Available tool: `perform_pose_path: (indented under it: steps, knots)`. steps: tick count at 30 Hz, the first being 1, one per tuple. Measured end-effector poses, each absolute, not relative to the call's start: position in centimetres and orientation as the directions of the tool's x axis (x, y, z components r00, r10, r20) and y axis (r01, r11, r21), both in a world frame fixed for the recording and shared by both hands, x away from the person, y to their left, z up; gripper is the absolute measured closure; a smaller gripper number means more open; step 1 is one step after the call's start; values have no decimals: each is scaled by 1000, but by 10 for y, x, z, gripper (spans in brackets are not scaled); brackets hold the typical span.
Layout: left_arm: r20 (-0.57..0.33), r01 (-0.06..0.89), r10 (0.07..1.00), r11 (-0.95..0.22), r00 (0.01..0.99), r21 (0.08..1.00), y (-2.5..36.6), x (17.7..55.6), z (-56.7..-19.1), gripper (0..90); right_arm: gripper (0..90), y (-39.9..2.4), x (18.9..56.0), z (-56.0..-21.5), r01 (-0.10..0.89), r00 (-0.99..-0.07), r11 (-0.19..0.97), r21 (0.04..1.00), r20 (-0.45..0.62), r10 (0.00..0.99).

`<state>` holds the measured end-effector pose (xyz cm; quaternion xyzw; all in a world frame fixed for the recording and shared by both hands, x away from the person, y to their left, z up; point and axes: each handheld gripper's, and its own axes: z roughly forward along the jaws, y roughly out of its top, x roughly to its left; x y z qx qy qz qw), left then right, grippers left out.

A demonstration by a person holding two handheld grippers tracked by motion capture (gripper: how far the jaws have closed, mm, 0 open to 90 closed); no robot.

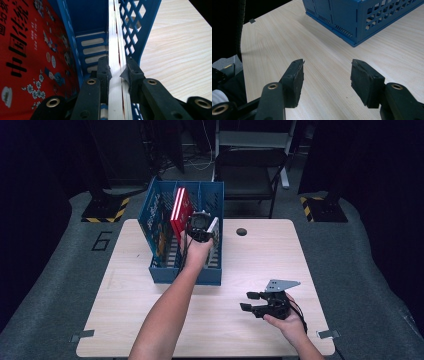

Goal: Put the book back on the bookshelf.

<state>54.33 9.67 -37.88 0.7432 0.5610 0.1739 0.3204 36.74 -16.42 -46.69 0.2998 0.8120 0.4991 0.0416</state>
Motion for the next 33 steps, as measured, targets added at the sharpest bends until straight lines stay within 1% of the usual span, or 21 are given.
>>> perform_pose_path:
  steps: [18, 19, 23, 33]
  knots:
    - [-88, 713, 953, -153, 289, 684, 91, 546, -395, 768, 438, -165, 368, -467, 450, -815, 319, 834, 238, 528]
    - [-99, 715, 956, -137, 278, 685, 89, 546, -396, 768, 438, -165, 368, -467, 450, -816, 320, 834, 238, 528]
    - [-103, 709, 955, -131, 278, 693, 87, 547, -400, 767, 438, -165, 368, -468, 456, -812, 314, 832, 246, 529]
    - [-93, 731, 951, -162, 295, 663, 84, 545, -405, 765, 439, -166, 367, -467, 460, -808, 313, 831, 245, 537]
